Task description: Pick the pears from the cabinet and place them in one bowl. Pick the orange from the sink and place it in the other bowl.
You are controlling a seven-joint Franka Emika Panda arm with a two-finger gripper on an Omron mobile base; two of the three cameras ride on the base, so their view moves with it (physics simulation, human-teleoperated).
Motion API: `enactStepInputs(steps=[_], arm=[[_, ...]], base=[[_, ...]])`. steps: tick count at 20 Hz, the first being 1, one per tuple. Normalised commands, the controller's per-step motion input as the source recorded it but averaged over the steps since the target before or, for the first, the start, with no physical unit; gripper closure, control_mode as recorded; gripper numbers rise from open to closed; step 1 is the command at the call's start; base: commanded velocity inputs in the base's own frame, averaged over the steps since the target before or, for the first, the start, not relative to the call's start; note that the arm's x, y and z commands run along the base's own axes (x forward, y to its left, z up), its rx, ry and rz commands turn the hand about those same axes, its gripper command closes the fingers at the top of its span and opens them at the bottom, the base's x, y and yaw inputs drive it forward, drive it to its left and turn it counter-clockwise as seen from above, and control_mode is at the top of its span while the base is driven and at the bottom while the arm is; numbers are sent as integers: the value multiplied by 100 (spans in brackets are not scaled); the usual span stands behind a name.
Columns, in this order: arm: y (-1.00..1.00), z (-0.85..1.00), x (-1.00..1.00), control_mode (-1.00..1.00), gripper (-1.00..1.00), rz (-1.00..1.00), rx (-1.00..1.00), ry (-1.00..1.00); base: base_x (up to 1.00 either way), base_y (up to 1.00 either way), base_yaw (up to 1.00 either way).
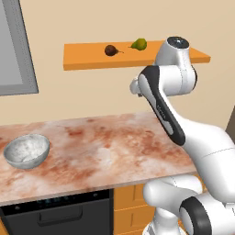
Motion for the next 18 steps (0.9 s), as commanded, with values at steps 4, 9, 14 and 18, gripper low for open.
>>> enactStepInputs(steps=[4, 9, 14, 18], arm=[[22, 18, -3, -100, -100, 0, -2, -25], [21, 21, 0, -100, -100, 0, -1, -22], [20, 29, 2, -100, -100, -3, 0, -12], [24, 32, 4, -100, -100, -10, 0, -3]], base=[[0, 0, 0], [0, 0, 0], [0, 0, 0], [0, 0, 0]])
